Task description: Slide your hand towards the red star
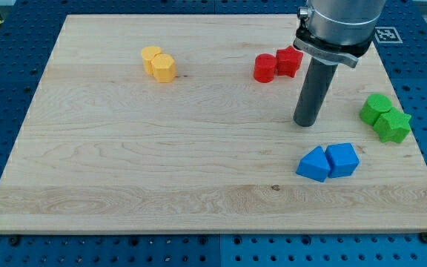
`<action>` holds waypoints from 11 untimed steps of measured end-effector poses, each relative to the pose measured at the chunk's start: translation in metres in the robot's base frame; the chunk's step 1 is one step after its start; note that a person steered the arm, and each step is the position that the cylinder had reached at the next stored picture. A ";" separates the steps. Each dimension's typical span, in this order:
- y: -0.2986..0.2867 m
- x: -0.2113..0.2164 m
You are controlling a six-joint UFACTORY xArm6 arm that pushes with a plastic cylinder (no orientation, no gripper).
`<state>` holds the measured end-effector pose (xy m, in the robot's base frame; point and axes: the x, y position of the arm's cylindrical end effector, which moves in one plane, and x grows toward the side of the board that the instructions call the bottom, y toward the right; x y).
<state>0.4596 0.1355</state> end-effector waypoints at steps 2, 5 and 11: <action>0.000 -0.004; 0.000 -0.010; 0.000 -0.031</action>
